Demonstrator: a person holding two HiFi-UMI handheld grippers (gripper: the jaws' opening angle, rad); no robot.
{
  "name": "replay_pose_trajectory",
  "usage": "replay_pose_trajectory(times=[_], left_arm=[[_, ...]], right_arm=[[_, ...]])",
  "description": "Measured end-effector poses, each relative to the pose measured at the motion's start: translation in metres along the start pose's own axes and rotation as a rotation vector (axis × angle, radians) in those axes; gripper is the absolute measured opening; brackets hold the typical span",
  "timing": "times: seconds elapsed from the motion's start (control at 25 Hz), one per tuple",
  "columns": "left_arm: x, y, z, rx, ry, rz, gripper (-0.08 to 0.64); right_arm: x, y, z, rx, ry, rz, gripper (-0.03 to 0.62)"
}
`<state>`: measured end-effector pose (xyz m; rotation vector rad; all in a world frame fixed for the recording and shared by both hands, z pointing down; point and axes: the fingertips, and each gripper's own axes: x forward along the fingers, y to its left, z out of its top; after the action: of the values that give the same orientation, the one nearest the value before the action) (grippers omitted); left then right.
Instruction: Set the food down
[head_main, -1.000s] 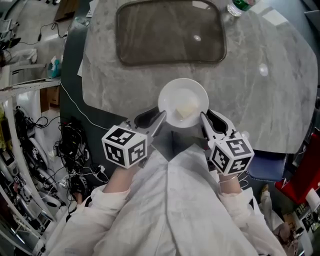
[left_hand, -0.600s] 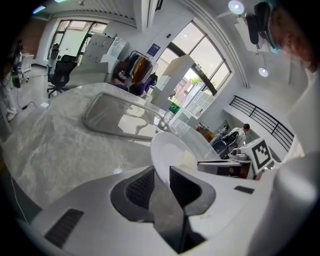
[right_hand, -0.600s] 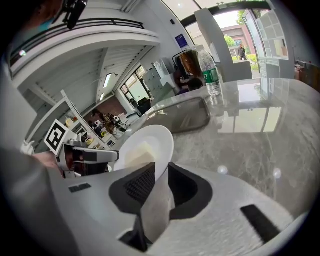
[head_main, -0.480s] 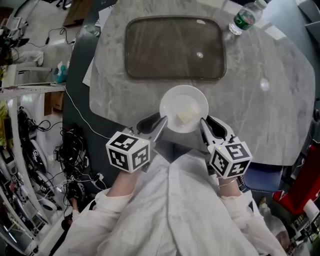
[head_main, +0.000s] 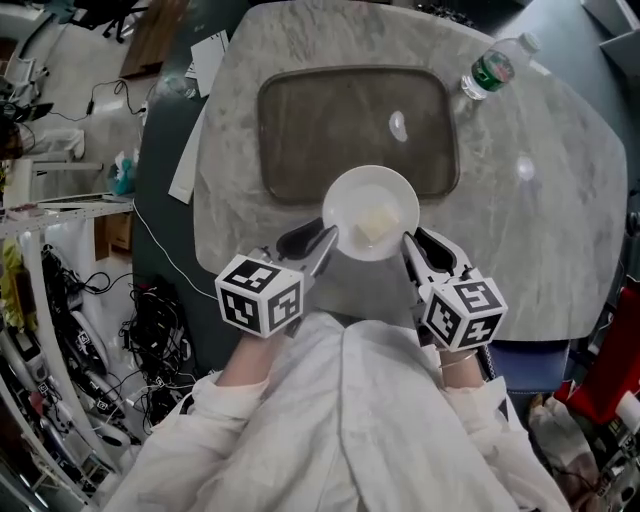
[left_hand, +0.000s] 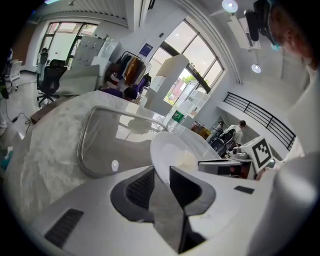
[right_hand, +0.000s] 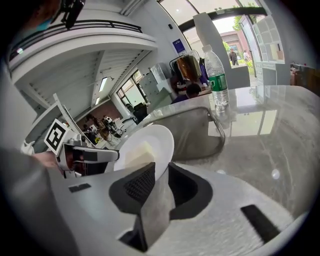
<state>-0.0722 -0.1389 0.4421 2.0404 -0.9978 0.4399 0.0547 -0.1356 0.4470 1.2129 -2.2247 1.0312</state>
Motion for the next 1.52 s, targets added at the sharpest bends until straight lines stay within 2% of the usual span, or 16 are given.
replay_pose_trajectory(times=[0.2,0.4,0.72,1.08,1.28,1.52], left_arm=[[0.009,0.025,0.041,0.016,-0.010,-0.017,0.101],[0.029,0.046,0.062,0.041,0.012,-0.017,0.101],[0.058,0.077,0.091,0.064,0.033,-0.003,0.101],[0.084,0.095,0.094,0.062,0.055,0.011,0.101],[0.086,0.099,0.092,0.032,0.060,0.023,0.101],[0.089,0.101,0.088,0.024,0.083,0.043,0.101]], right_arm=[[0.027,0.001,0.037,0.000,-0.030,-0.016,0.066],[0.053,-0.010,0.065,-0.015,-0.035,-0.028,0.066],[0.093,-0.028,0.084,0.014,-0.021,-0.040,0.066],[0.119,-0.047,0.088,0.023,0.012,-0.037,0.066],[0.125,-0.050,0.090,0.021,0.015,-0.036,0.066],[0.128,-0.050,0.087,-0.027,0.052,-0.054,0.066]])
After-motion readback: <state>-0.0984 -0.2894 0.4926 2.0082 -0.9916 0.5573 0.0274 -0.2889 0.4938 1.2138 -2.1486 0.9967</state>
